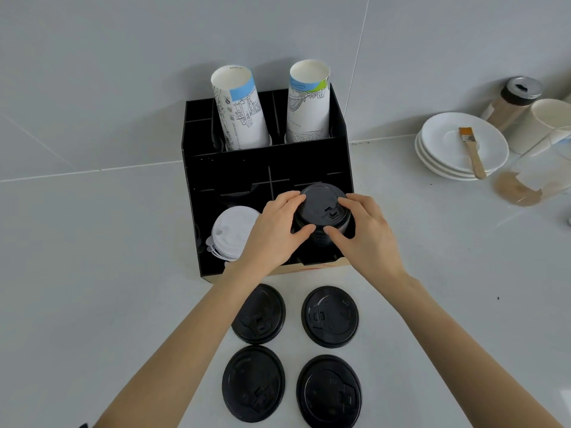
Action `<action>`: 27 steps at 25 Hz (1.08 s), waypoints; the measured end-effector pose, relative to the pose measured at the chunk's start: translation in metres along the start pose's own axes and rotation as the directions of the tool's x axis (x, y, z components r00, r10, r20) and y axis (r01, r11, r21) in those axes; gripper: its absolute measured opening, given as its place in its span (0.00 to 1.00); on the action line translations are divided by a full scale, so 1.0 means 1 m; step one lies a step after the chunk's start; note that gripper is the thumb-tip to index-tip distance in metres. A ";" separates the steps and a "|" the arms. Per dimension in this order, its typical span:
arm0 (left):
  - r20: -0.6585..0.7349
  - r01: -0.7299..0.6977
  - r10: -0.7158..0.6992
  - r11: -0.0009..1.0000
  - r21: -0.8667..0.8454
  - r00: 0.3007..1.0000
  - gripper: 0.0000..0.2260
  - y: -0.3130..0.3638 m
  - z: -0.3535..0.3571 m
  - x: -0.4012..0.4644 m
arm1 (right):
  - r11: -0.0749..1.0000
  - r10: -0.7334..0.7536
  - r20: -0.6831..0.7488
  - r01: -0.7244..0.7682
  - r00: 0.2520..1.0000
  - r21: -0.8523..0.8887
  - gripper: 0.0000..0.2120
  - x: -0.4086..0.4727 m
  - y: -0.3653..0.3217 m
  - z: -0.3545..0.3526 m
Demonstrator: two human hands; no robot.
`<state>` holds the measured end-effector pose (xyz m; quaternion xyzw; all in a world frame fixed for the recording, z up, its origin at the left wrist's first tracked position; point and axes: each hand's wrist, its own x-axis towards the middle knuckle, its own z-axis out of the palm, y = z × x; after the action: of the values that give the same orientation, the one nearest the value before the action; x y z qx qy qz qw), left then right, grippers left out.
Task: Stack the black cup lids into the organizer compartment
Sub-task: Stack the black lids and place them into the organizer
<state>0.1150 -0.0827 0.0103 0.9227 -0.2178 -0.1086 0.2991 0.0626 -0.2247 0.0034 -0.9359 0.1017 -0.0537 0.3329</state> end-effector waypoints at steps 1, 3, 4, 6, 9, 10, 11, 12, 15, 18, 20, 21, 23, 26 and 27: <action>-0.001 0.000 0.000 1.000 0.003 1.000 0.24 0.001 0.001 0.000 | 1.000 0.007 -0.004 -0.007 1.000 -0.005 0.24 -0.001 0.000 0.001; -0.001 -0.001 0.001 1.000 0.009 1.000 0.24 0.004 0.002 0.001 | 1.000 0.020 -0.014 -0.021 1.000 -0.015 0.24 -0.002 0.001 0.001; 0.000 0.000 0.000 1.000 0.012 1.000 0.24 0.005 0.002 0.001 | 1.000 0.024 -0.022 -0.024 0.999 -0.017 0.23 -0.003 0.002 0.002; 0.006 0.007 -0.007 1.000 0.016 1.000 0.25 0.005 0.003 0.001 | 0.999 0.028 -0.032 -0.029 0.999 -0.023 0.23 -0.003 0.002 0.002; 0.022 0.010 -0.010 1.000 0.025 1.000 0.25 0.006 0.002 0.000 | 0.999 0.028 -0.024 -0.029 0.999 -0.030 0.24 -0.004 0.001 0.003; 0.026 0.010 -0.011 1.000 0.020 1.000 0.25 0.006 0.002 -0.002 | 0.999 0.025 -0.015 -0.025 1.000 -0.028 0.24 -0.004 0.001 0.003; 0.027 0.010 -0.011 1.000 0.010 1.000 0.25 0.007 0.002 -0.003 | 1.000 0.019 -0.006 -0.019 1.000 -0.020 0.24 -0.005 0.002 0.001; 0.026 0.009 -0.009 1.000 -0.002 1.000 0.25 0.008 0.001 -0.006 | 1.000 0.012 0.000 -0.012 1.000 -0.007 0.24 -0.006 0.002 -0.001; 0.011 -0.003 0.003 1.000 -0.017 1.000 0.25 0.009 -0.002 -0.015 | 0.999 -0.010 -0.015 0.010 1.000 0.030 0.23 -0.011 0.004 -0.009; -0.004 -0.024 0.024 0.999 -0.029 1.000 0.23 0.009 -0.003 -0.026 | 0.998 -0.007 -0.020 0.008 1.000 0.054 0.22 -0.020 0.006 -0.016; 0.000 -0.037 0.037 0.998 -0.041 0.999 0.23 0.010 -0.001 -0.036 | 0.998 -0.011 -0.015 0.012 1.000 0.064 0.22 -0.030 0.007 -0.017; 0.004 -0.040 0.041 0.998 -0.045 0.999 0.23 0.010 0.001 -0.041 | 0.998 -0.013 -0.007 0.014 1.000 0.066 0.21 -0.036 0.008 -0.017; 0.021 -0.039 0.040 0.998 -0.050 0.999 0.23 0.009 0.006 -0.053 | 0.998 -0.015 0.027 0.013 1.000 0.064 0.21 -0.049 0.012 -0.015; 0.068 -0.031 0.034 0.998 -0.049 0.997 0.23 0.004 0.017 -0.071 | 0.999 -0.007 0.094 0.003 0.996 0.050 0.22 -0.069 0.021 -0.009; 0.088 -0.021 0.026 0.999 -0.048 0.996 0.23 0.002 0.021 -0.077 | 0.999 0.002 0.117 -0.007 0.993 0.045 0.22 -0.075 0.025 -0.006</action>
<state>0.0399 -0.0586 0.0002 0.9070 -0.2390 -0.1509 0.3122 -0.0152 -0.2302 -0.0098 -0.9295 0.0828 -0.0004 0.3594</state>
